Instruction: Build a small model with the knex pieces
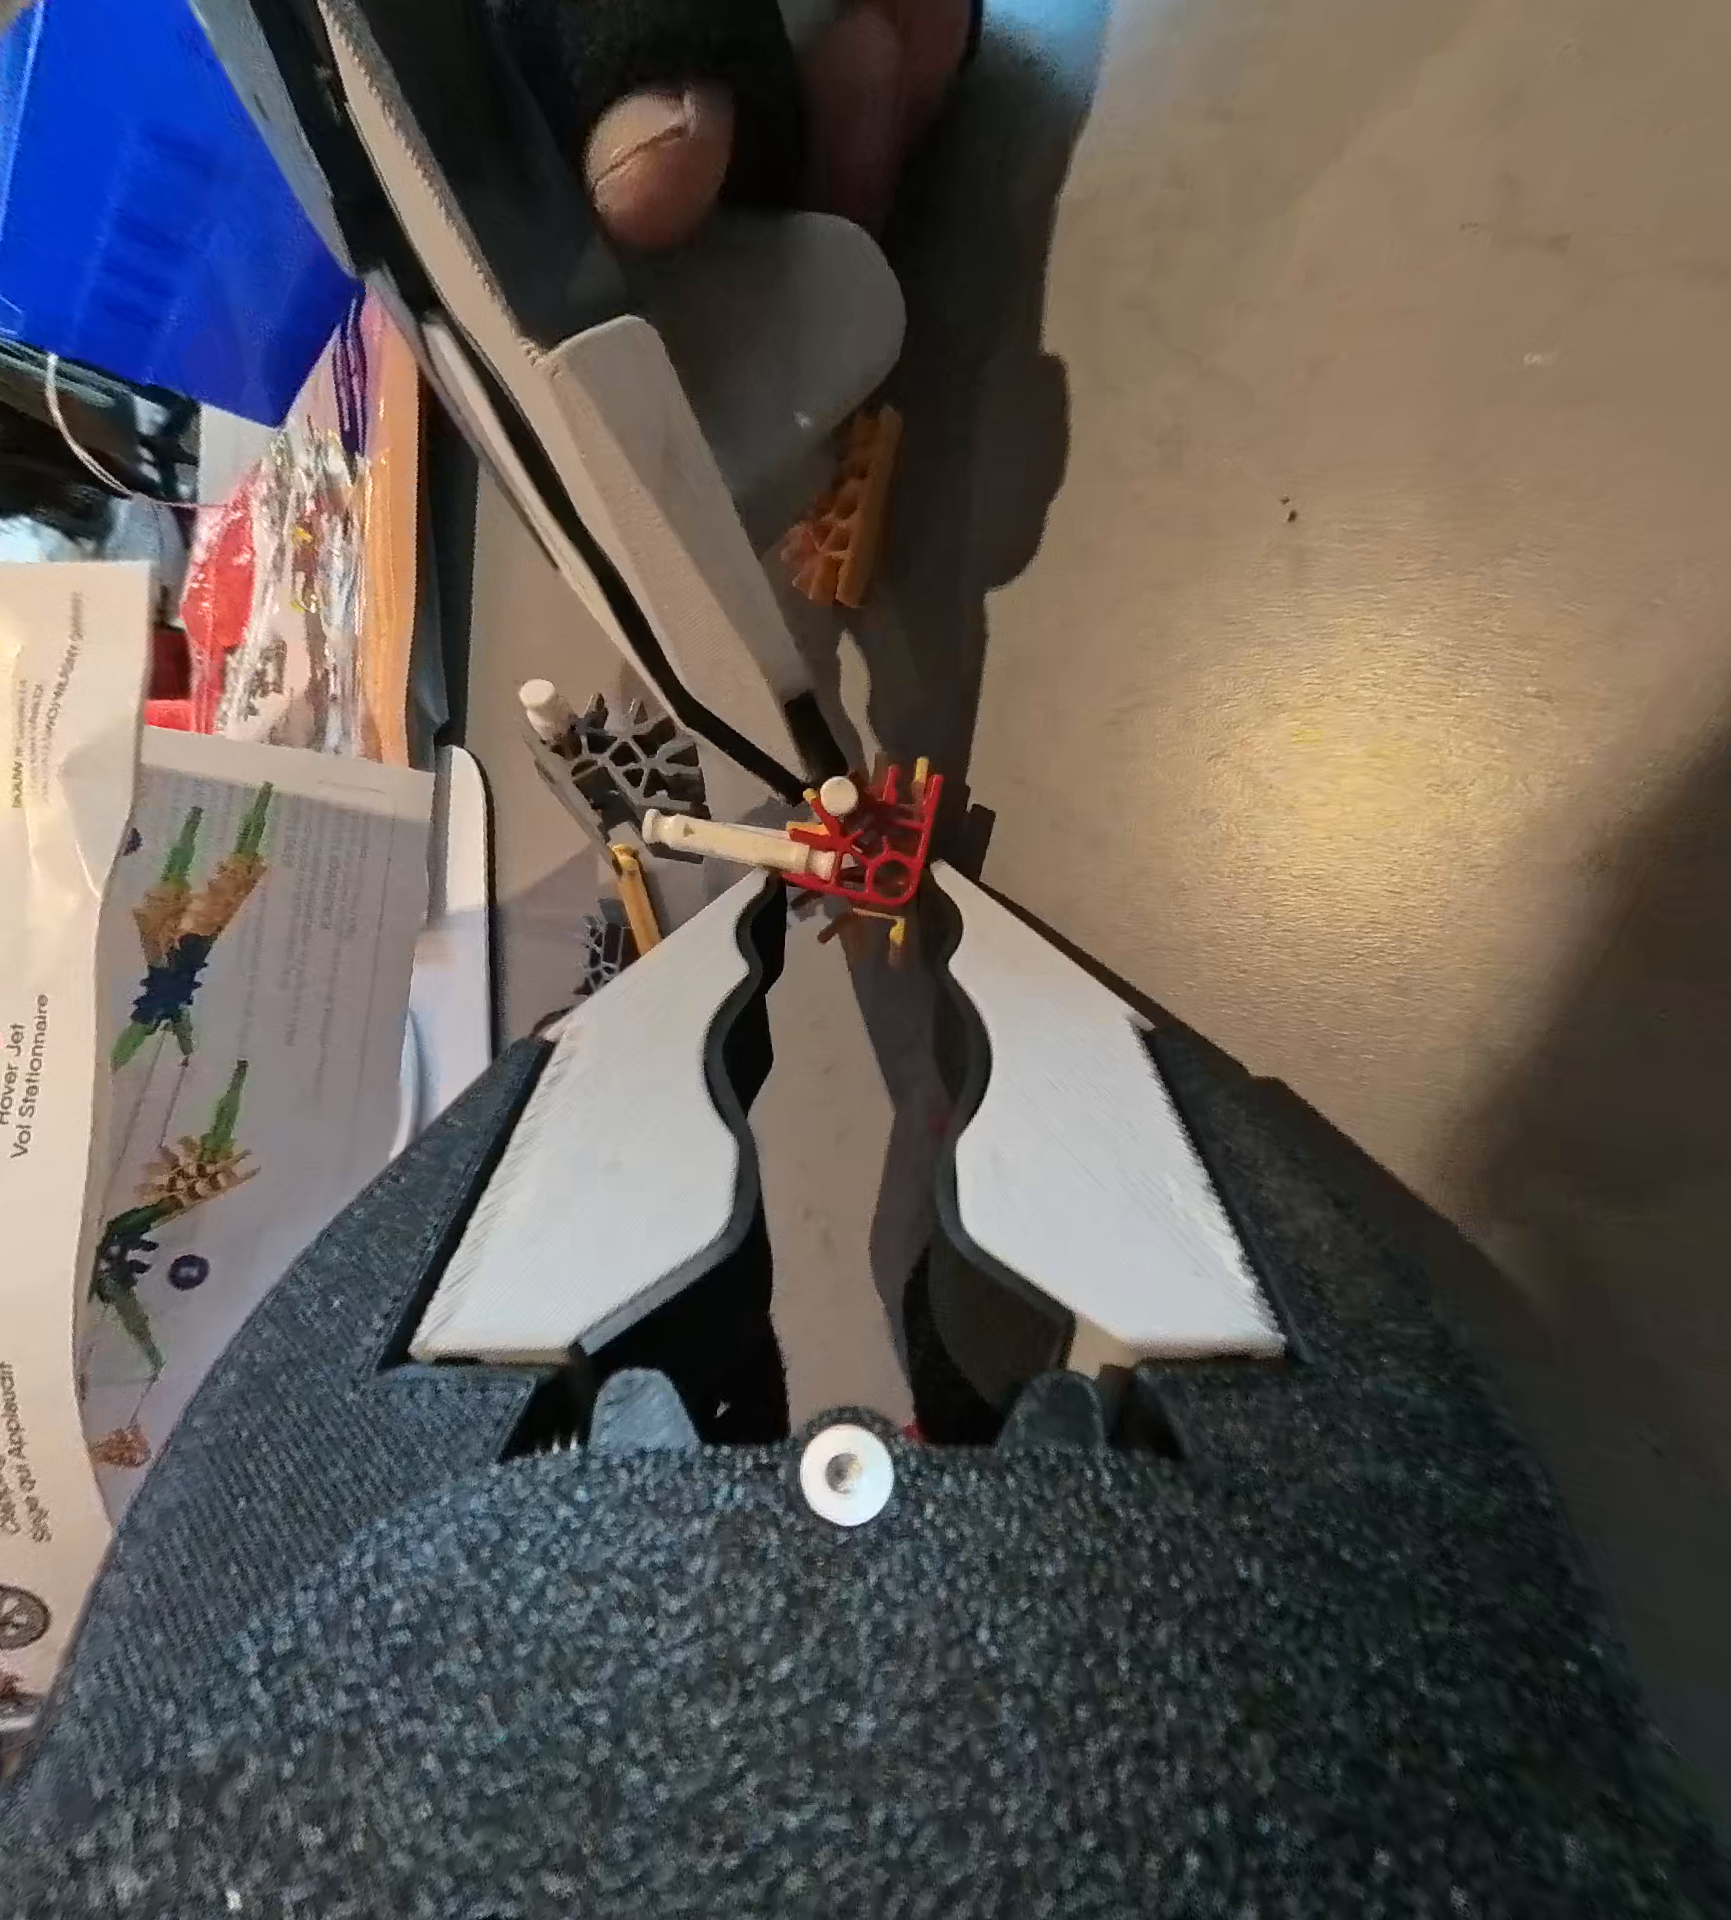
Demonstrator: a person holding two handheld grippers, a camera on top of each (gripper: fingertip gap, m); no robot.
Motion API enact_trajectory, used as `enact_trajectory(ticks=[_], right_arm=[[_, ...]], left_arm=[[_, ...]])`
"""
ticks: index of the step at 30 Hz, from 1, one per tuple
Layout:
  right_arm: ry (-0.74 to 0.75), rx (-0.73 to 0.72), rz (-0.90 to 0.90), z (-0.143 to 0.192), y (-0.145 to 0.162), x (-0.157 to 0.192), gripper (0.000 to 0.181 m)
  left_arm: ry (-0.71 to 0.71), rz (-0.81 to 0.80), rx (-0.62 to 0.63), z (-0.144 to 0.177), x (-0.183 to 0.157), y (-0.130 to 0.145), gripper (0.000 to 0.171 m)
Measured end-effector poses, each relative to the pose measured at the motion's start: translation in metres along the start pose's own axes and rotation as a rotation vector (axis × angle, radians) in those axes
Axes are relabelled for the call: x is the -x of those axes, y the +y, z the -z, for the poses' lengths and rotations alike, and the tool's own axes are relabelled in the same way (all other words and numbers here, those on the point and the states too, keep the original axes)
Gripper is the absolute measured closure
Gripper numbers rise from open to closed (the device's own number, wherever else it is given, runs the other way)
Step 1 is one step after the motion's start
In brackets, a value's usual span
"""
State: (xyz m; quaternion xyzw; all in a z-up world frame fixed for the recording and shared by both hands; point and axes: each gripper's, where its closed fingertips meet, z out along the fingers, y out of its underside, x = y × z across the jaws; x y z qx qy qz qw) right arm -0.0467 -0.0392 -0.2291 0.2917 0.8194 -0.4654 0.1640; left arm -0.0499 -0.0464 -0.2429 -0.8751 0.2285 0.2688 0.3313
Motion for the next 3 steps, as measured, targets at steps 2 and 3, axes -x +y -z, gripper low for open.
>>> enact_trajectory(ticks=[2, 3], right_arm=[[0.026, -0.021, -0.025, -0.0001, 0.0003, 0.0006, 0.168], [0.039, -0.031, -0.033, 0.0002, 0.0010, 0.0009, 0.167]], left_arm=[[-0.009, -0.028, 0.005, 0.0004, 0.0000, -0.0001, 0.149], [-0.016, -0.030, 0.005, 0.0002, -0.0002, -0.0007, 0.149]])
